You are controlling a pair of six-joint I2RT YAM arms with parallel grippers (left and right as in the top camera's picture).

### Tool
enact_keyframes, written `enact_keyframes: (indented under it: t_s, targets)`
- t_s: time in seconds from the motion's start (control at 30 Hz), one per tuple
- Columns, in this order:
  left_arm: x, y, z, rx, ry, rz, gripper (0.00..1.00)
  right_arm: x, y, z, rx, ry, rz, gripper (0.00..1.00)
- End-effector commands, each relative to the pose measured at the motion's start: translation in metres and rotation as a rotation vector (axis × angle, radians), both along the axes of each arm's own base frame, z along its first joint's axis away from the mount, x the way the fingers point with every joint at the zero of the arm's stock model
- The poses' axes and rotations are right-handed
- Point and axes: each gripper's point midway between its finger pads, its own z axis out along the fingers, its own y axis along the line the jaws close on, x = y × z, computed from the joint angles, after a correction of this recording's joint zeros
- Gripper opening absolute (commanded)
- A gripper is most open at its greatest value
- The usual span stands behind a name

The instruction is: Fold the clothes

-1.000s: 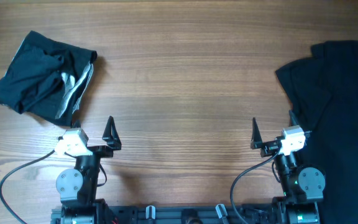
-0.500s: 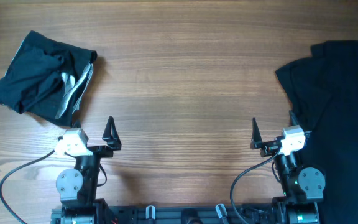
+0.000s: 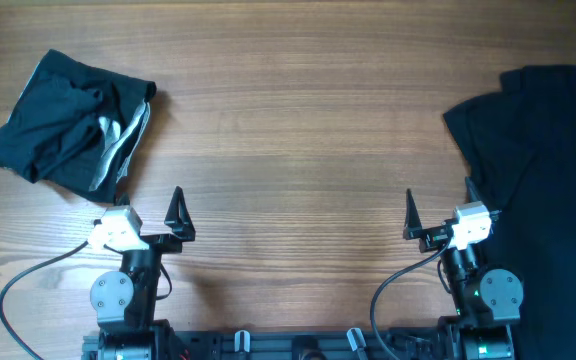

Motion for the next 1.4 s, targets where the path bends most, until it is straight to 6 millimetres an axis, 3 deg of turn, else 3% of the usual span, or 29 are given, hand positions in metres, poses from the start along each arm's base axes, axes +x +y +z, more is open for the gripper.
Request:
enact_keyframes:
  t_s: [0.0,0.7,0.97,1.23,1.37]
  targets:
    - [0.000,-0.003,-0.002,0.016,0.000,-0.018,1.00,0.000,-0.001,0.000,-0.009,-0.002,-0.007,1.00]
    - [0.000,-0.003,0.005,0.018,-0.028,-0.015,1.00,0.000,-0.001,0.001,-0.051,-0.013,-0.008,1.00]
    - [0.000,-0.011,0.005,0.011,-0.025,-0.062,1.00,0.000,0.000,0.003,0.218,0.032,0.002,1.00]
    - [-0.003,-0.011,0.038,0.013,-0.040,-0.063,1.00,0.008,-0.010,0.038,0.208,0.083,-0.065,1.00]
    - [0.010,-0.010,0.052,0.003,0.059,-0.064,1.00,0.035,-0.012,0.047,0.188,0.261,-0.107,1.00]
